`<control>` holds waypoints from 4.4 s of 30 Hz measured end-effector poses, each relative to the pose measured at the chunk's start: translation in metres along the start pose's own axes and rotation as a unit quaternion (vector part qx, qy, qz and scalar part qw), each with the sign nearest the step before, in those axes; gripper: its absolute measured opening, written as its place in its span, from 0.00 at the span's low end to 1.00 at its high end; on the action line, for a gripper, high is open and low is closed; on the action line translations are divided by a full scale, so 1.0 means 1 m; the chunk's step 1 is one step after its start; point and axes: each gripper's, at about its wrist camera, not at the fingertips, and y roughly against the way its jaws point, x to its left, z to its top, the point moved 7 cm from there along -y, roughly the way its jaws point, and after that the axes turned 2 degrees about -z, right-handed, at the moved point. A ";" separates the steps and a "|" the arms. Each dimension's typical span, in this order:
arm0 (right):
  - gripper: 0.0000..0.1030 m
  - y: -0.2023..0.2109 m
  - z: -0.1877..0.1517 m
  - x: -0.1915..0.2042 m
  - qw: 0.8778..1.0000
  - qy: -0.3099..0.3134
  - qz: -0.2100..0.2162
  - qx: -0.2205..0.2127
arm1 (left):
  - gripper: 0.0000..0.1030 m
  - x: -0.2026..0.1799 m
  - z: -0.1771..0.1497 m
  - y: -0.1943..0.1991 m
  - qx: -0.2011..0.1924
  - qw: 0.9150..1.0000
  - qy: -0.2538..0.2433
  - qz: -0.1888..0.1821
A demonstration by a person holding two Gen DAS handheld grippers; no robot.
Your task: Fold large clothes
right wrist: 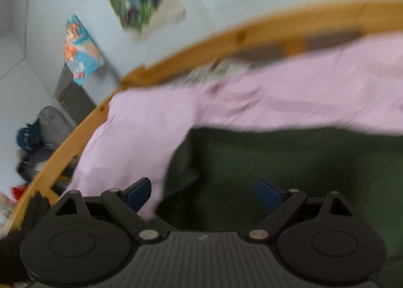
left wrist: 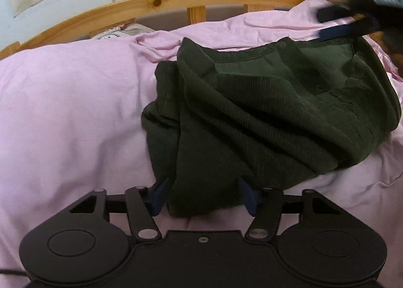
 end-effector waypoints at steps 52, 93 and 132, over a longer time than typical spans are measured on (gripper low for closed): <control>0.04 0.065 -0.099 -0.092 0.969 0.152 -0.194 0.005 | 0.05 0.028 -0.030 0.008 -0.003 0.972 0.234 -0.030; 0.67 0.180 -0.188 -0.134 0.881 0.054 -0.407 -0.234 | 0.50 -0.006 -0.016 0.017 0.012 0.985 0.169 -0.023; 0.04 0.228 -0.179 -0.144 0.865 -0.032 -0.384 -0.322 | 0.03 0.016 0.010 -0.016 -0.022 0.979 0.196 0.054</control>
